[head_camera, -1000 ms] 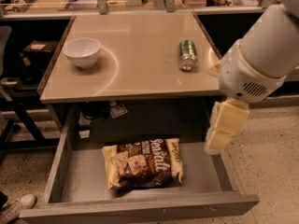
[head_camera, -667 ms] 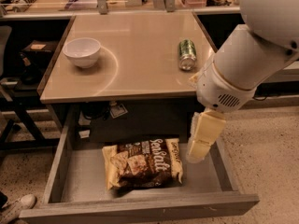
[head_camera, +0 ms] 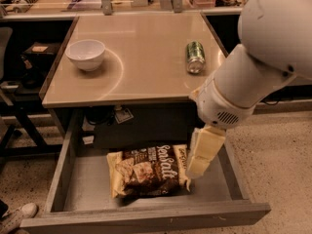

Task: Pick brown chip bag from top drawer and place on counter

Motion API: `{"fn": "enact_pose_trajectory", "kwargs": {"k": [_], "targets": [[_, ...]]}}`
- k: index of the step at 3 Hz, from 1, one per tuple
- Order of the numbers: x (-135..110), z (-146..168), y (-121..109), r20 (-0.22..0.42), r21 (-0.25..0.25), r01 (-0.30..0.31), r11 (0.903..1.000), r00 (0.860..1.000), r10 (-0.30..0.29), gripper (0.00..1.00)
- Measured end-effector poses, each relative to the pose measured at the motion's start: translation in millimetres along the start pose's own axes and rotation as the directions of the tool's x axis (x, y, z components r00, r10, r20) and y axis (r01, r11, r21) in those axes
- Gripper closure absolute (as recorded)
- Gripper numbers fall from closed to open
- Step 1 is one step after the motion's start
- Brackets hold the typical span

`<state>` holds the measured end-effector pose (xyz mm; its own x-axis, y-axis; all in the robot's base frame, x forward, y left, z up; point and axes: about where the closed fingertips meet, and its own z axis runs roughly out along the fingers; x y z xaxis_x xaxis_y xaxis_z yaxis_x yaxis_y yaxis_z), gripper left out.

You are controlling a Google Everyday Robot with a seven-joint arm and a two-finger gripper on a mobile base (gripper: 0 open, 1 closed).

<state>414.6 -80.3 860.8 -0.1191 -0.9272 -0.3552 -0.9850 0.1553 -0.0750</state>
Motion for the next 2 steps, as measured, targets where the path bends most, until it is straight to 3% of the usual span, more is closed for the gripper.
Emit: {"fn": "enact_pose_trajectory", "kwargs": {"k": [1,2], "targets": [[-3,44,6,0.037,-0.025,-0.030,0.9992,0.999,0.031,0.00],[-13,118,-16,0.105,-0.036,-0.049,0.9981,0.993,0.053,0.00]]}}
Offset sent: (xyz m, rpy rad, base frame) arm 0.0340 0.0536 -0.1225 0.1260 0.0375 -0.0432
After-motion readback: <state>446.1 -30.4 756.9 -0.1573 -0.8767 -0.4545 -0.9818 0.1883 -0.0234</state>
